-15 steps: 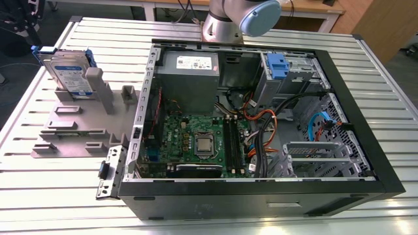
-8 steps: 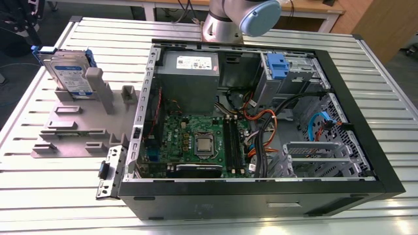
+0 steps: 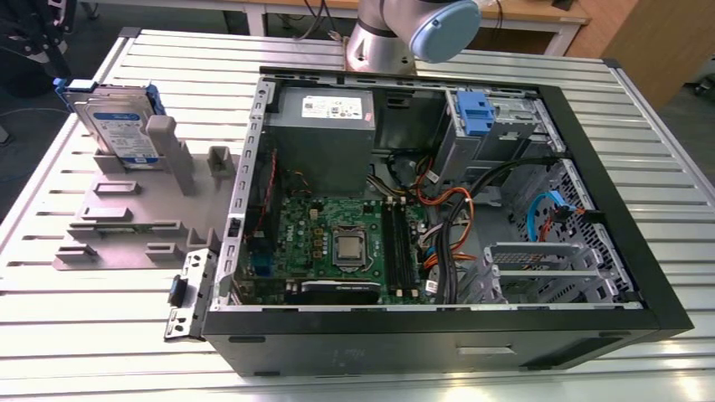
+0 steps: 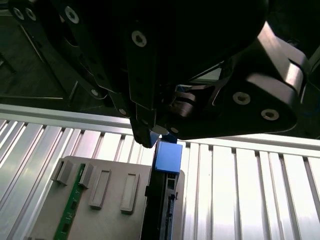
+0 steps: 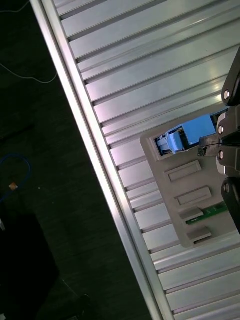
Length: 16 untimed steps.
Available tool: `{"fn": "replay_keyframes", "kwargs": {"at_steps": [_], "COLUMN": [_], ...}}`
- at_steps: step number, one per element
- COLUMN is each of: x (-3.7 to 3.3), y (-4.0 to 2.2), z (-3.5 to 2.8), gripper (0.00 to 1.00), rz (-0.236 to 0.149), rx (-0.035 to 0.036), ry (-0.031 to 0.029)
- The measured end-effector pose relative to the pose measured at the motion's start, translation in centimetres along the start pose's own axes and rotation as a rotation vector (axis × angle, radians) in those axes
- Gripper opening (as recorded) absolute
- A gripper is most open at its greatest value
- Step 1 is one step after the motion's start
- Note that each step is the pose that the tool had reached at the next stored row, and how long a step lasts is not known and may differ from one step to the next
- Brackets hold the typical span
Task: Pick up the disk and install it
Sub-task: 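Pick up the disk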
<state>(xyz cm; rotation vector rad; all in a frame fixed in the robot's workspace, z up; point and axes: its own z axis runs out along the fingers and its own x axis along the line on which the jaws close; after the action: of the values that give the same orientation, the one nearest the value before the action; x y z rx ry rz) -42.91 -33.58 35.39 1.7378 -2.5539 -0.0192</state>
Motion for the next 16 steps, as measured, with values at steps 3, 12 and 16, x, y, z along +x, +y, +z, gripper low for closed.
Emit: {"fn": "replay_keyframes", "kwargs": {"at_steps": [3,12,16], "x": [0.0,0.0,0.0], "y": [0.0,0.0,0.0], "z": [0.0,0.0,0.0], "gripper": [0.11,0.11,0.11], "rz": [-0.005,-0.018,-0.021], "rx": [0.0002,0.0007,0.0008], "ry": [0.0002,0.0007,0.0008]}}
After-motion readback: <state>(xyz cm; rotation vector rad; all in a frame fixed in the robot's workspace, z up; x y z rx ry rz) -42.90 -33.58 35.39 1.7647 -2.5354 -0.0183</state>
